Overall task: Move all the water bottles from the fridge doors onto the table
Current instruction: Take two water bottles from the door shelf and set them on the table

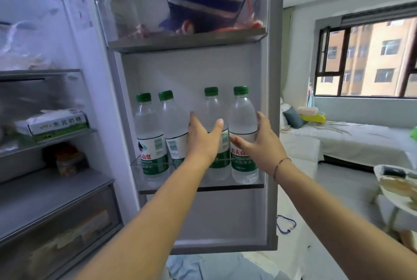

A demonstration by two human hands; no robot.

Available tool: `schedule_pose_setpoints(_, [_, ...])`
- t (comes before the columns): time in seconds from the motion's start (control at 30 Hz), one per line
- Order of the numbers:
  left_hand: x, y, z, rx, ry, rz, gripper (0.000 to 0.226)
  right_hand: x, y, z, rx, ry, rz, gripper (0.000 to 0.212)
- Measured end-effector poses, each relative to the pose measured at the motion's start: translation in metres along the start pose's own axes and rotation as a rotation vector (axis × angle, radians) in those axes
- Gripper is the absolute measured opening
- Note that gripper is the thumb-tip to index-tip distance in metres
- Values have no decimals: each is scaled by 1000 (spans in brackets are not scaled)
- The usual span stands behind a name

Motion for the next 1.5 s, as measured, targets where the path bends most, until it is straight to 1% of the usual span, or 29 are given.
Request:
schedule_pose_setpoints(0.07, [2, -9, -6, -68, -33, 34, 78, 1, 6, -1, 51, -25, -26, 73])
schedule_pose_setpoints(0.13, [4, -16, -9, -79, -62, 4, 74, 1, 10, -2, 64, -24, -26, 70])
schedule_pose_setpoints(0.27, [5, -19, -13, -54, -73, -38, 78, 3, 10, -5, 63, -14, -27, 69])
schedule_pose_setpoints(0.37, [5, -19, -12, -9, -30, -89, 80, 7, 11, -5, 60, 9, -49, 69])
schedule_pose_setpoints(0.5, [5, -17, -9, 24, 36, -155, 72, 6, 13, -6, 76, 22, -53, 68])
schedule_pose_setpoints(0.57, [4, -15, -6, 26, 44, -136, 69, 4, 13, -6, 79, 23, -65, 69])
schedule_pose_setpoints(0.7, [2, -12, -1, 27, 8, -68, 68, 2, 15, -7, 77, 35, -122, 71])
schedule_pose_setpoints(0.87, [5, -9, 8, 68, 33, -37, 67, -3, 21, -3, 71, 62, -224, 71])
schedule_pose_setpoints(1.0, [7, -6, 15, 87, 36, -31, 67, -7, 22, 0, 42, 82, -279, 68])
schedule_pose_setpoints(1.13, [5, 7, 23, 138, 85, -20, 66, -17, 14, -1, -11, 101, -324, 64])
schedule_pose_setpoints(1.27, [0, 23, 30, 179, 128, 2, 69, -30, -2, -3, -92, 119, -384, 68])
schedule_pose_setpoints(1.37, [-6, 37, 38, 216, 194, 13, 70, -41, -15, -3, -154, 105, -424, 65])
schedule_pose_setpoints(1.5, [-18, 56, 61, 271, 269, -13, 65, -51, -30, 0, -208, 40, -474, 67])
Point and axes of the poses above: each hand's wrist, its own z-axis away from the middle knuckle, its own x-axis out of the palm, y = z × x, the point moved 2 cm from there along -z, towards the middle knuckle, and after that the axes turned 3 degrees about -x, right-handed, at the moved point
